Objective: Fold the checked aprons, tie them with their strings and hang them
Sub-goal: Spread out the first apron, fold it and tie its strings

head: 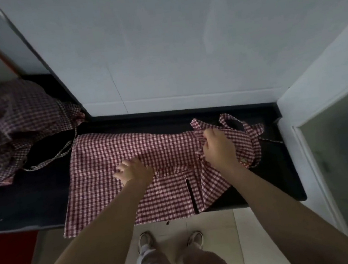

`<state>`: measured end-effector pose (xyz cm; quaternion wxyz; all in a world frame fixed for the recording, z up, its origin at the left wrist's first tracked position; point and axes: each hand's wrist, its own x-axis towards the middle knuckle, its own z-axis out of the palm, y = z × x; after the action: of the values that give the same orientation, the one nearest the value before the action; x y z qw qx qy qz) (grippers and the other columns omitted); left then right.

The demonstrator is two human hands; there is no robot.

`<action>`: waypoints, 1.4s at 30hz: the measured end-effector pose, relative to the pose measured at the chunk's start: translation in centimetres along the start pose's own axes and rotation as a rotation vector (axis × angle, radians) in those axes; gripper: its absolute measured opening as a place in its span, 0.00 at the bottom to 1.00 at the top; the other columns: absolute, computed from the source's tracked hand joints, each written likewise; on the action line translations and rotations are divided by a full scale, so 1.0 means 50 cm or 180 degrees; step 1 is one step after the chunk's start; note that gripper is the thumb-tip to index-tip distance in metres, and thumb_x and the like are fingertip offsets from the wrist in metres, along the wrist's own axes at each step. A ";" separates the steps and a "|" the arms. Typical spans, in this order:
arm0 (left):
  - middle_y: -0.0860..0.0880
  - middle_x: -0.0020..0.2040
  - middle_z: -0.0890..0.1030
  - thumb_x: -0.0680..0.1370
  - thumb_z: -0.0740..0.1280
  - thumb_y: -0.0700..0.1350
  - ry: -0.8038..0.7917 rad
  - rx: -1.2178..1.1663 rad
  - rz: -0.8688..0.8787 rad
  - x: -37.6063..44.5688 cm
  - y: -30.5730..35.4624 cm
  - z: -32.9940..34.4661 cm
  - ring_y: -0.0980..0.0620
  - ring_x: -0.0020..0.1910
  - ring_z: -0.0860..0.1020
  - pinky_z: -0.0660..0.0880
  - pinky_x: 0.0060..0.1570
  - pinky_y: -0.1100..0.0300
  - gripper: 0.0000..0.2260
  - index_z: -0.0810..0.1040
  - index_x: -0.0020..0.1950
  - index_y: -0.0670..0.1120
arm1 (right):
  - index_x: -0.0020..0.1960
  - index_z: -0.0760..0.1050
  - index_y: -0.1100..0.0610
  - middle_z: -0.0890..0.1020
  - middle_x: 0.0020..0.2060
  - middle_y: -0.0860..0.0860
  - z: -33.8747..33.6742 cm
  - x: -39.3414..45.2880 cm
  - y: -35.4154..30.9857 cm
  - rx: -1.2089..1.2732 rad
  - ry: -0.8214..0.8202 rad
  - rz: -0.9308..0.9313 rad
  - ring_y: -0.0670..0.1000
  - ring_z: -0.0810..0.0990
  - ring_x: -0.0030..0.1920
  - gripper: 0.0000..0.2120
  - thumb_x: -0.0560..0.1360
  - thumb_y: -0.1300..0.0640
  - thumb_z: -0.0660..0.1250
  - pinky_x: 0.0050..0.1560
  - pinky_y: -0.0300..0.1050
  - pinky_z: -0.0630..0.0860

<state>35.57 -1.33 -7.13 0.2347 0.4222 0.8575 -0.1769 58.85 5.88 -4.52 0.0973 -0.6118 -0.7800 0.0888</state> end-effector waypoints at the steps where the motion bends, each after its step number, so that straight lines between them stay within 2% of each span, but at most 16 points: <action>1: 0.40 0.71 0.64 0.80 0.58 0.60 0.0329 -0.0053 0.0280 -0.001 0.017 -0.006 0.40 0.70 0.65 0.69 0.64 0.44 0.29 0.62 0.74 0.43 | 0.56 0.72 0.57 0.76 0.50 0.53 0.000 0.005 0.017 0.0043 0.0057 0.0095 0.53 0.77 0.49 0.10 0.76 0.57 0.66 0.46 0.47 0.77; 3: 0.44 0.69 0.65 0.79 0.61 0.56 0.0632 -0.0361 0.0945 -0.014 0.054 -0.007 0.43 0.67 0.66 0.71 0.59 0.47 0.24 0.65 0.72 0.47 | 0.68 0.66 0.57 0.72 0.63 0.57 0.004 0.013 0.044 0.0040 -0.0431 0.0411 0.57 0.72 0.64 0.28 0.75 0.46 0.69 0.63 0.53 0.73; 6: 0.42 0.78 0.54 0.76 0.63 0.64 0.0061 -0.0298 0.1332 -0.037 0.112 0.019 0.36 0.74 0.56 0.66 0.66 0.40 0.35 0.54 0.78 0.55 | 0.76 0.58 0.55 0.64 0.74 0.56 0.006 0.024 0.077 -0.0265 -0.1153 0.0723 0.58 0.60 0.75 0.43 0.71 0.34 0.68 0.73 0.61 0.56; 11: 0.37 0.78 0.36 0.67 0.70 0.70 -0.0386 0.0287 0.1224 -0.034 0.138 0.054 0.29 0.75 0.38 0.53 0.71 0.32 0.55 0.37 0.79 0.55 | 0.48 0.77 0.53 0.80 0.45 0.49 -0.029 0.048 0.120 -0.0445 -0.1348 0.0316 0.55 0.78 0.54 0.07 0.78 0.50 0.67 0.67 0.59 0.67; 13: 0.38 0.78 0.35 0.66 0.73 0.68 -0.0444 0.0237 0.1149 -0.024 0.136 0.047 0.29 0.75 0.37 0.52 0.72 0.32 0.57 0.37 0.79 0.55 | 0.49 0.79 0.54 0.79 0.52 0.53 -0.053 0.055 0.133 -0.0734 -0.1670 0.0120 0.55 0.76 0.57 0.06 0.78 0.53 0.67 0.64 0.55 0.71; 16: 0.38 0.78 0.34 0.65 0.74 0.67 -0.0509 0.0267 0.0996 -0.006 0.128 0.028 0.30 0.76 0.38 0.53 0.72 0.32 0.58 0.36 0.79 0.56 | 0.67 0.74 0.54 0.74 0.67 0.54 -0.091 0.055 0.162 -0.1673 -0.2517 0.0809 0.56 0.73 0.67 0.19 0.78 0.49 0.62 0.68 0.54 0.67; 19: 0.35 0.79 0.39 0.64 0.75 0.68 -0.0442 0.0459 0.0812 0.011 0.120 0.008 0.31 0.77 0.43 0.54 0.73 0.34 0.59 0.37 0.79 0.53 | 0.70 0.72 0.53 0.75 0.66 0.52 -0.144 0.035 0.212 -0.2300 -0.3153 0.2167 0.53 0.74 0.66 0.20 0.80 0.48 0.60 0.64 0.48 0.72; 21: 0.33 0.78 0.44 0.63 0.76 0.67 -0.0384 0.0681 0.0698 0.013 0.136 -0.010 0.31 0.77 0.46 0.56 0.73 0.37 0.60 0.39 0.80 0.49 | 0.68 0.74 0.55 0.77 0.64 0.52 -0.166 0.026 0.234 -0.2336 -0.3355 0.2257 0.53 0.77 0.63 0.18 0.80 0.50 0.61 0.59 0.48 0.75; 23: 0.34 0.78 0.49 0.64 0.78 0.63 -0.0350 0.0715 0.0656 0.000 0.167 -0.019 0.32 0.77 0.50 0.61 0.72 0.38 0.58 0.44 0.80 0.47 | 0.66 0.76 0.58 0.78 0.63 0.54 -0.164 0.026 0.238 -0.2190 -0.3083 0.1762 0.56 0.78 0.61 0.16 0.80 0.54 0.62 0.54 0.51 0.78; 25: 0.38 0.78 0.50 0.65 0.78 0.60 -0.0364 0.0456 0.0721 -0.020 0.199 -0.009 0.33 0.76 0.52 0.64 0.69 0.37 0.53 0.48 0.79 0.48 | 0.62 0.78 0.57 0.80 0.57 0.55 -0.147 0.030 0.223 -0.2018 -0.2242 0.1220 0.56 0.80 0.55 0.14 0.79 0.55 0.64 0.49 0.50 0.79; 28: 0.38 0.79 0.42 0.65 0.76 0.64 -0.0490 0.0254 0.0891 -0.045 0.215 0.022 0.30 0.76 0.45 0.60 0.70 0.32 0.57 0.42 0.79 0.50 | 0.63 0.75 0.56 0.77 0.55 0.54 -0.106 0.032 0.186 -0.1163 -0.1164 0.0377 0.54 0.76 0.56 0.16 0.78 0.51 0.66 0.53 0.49 0.74; 31: 0.38 0.79 0.39 0.64 0.76 0.65 -0.0457 0.0307 0.0933 -0.055 0.199 0.041 0.30 0.76 0.42 0.57 0.71 0.32 0.59 0.38 0.79 0.51 | 0.65 0.71 0.53 0.77 0.59 0.51 -0.079 0.023 0.159 -0.0463 -0.2025 -0.0158 0.53 0.75 0.61 0.21 0.77 0.43 0.65 0.69 0.57 0.64; 34: 0.38 0.79 0.39 0.64 0.77 0.65 -0.0456 0.0268 0.0893 -0.057 0.185 0.041 0.31 0.77 0.42 0.58 0.71 0.32 0.60 0.38 0.79 0.51 | 0.57 0.76 0.54 0.80 0.53 0.51 -0.075 0.010 0.178 -0.0908 -0.2566 0.0058 0.52 0.77 0.52 0.12 0.80 0.49 0.61 0.66 0.55 0.70; 37: 0.38 0.79 0.40 0.63 0.77 0.65 -0.0469 0.0272 0.0861 -0.059 0.184 0.036 0.31 0.77 0.43 0.58 0.71 0.33 0.62 0.35 0.79 0.51 | 0.67 0.72 0.56 0.77 0.61 0.57 -0.083 -0.002 0.222 -0.1764 -0.2819 0.0570 0.58 0.77 0.58 0.19 0.78 0.54 0.63 0.55 0.56 0.77; 40: 0.38 0.79 0.42 0.62 0.77 0.65 -0.0491 0.0353 0.0882 -0.066 0.196 0.035 0.30 0.76 0.45 0.61 0.70 0.33 0.63 0.33 0.79 0.54 | 0.77 0.53 0.59 0.62 0.74 0.63 -0.089 -0.016 0.250 -0.1532 -0.2258 0.1361 0.66 0.66 0.71 0.35 0.75 0.56 0.64 0.63 0.63 0.70; 42: 0.38 0.79 0.45 0.63 0.75 0.68 -0.0478 0.0391 0.0968 -0.077 0.206 0.039 0.30 0.76 0.48 0.60 0.70 0.34 0.60 0.34 0.78 0.57 | 0.76 0.56 0.62 0.64 0.72 0.64 -0.090 -0.003 0.249 -0.1036 -0.1903 0.1534 0.65 0.64 0.71 0.32 0.76 0.56 0.62 0.70 0.60 0.62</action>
<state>46.44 1.24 -7.68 0.2959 0.5462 0.7515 -0.2224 71.71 8.75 -3.40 -0.2550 -0.7315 -0.6122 0.1583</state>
